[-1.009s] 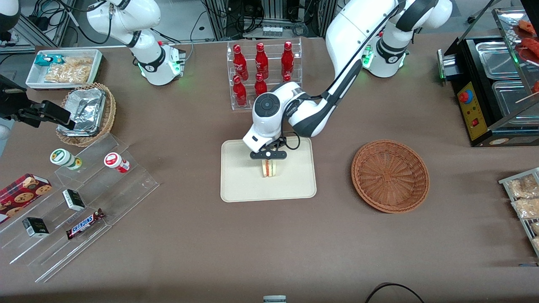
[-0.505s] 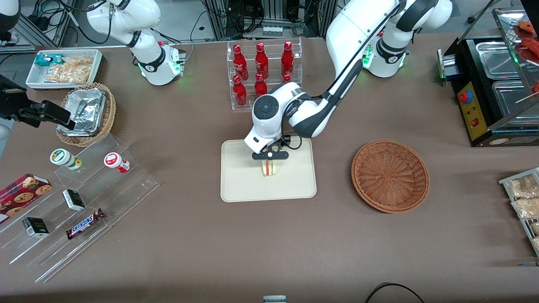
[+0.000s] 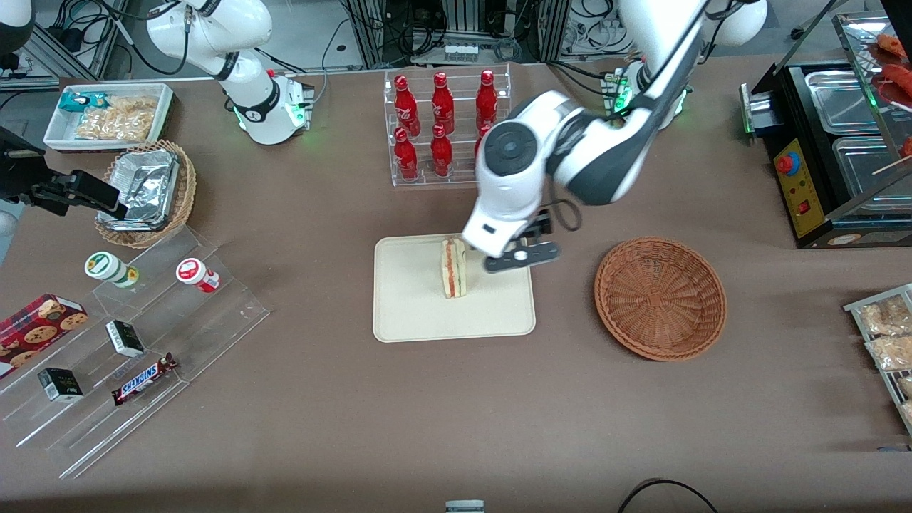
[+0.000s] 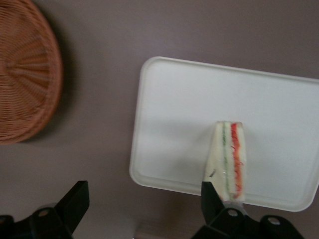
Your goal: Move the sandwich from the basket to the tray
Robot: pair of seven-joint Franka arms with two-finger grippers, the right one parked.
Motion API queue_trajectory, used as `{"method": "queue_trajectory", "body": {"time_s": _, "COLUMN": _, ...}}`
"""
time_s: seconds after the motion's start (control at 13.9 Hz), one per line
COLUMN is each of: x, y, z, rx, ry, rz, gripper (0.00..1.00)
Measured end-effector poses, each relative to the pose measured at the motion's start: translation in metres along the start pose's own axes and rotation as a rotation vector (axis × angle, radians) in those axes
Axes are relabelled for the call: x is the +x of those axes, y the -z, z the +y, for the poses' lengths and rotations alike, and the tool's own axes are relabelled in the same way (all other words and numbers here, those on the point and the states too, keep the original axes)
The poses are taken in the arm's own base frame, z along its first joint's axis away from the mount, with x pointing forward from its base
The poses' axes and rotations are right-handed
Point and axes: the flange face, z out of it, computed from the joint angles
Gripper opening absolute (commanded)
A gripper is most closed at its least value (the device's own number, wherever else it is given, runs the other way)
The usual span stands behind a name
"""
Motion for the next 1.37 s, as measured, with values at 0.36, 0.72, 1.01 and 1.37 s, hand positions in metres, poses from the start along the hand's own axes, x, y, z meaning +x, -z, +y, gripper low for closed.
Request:
{"method": "queue_trajectory", "body": {"time_s": 0.36, "x": 0.048, "y": 0.068, "z": -0.113, "rx": 0.009, "ry": 0.164, "rz": 0.021, "gripper": 0.99}}
{"method": "queue_trajectory", "body": {"time_s": 0.72, "x": 0.065, "y": 0.103, "z": -0.219, "rx": 0.045, "ry": 0.104, "rz": -0.011, "gripper": 0.99}}
{"method": "queue_trajectory", "body": {"time_s": 1.01, "x": 0.072, "y": 0.124, "z": -0.290, "rx": 0.025, "ry": 0.032, "rz": -0.064, "gripper": 0.99}}
{"method": "queue_trajectory", "body": {"time_s": 1.37, "x": 0.070, "y": 0.143, "z": -0.336, "rx": -0.004, "ry": -0.062, "rz": -0.075, "gripper": 0.99}}
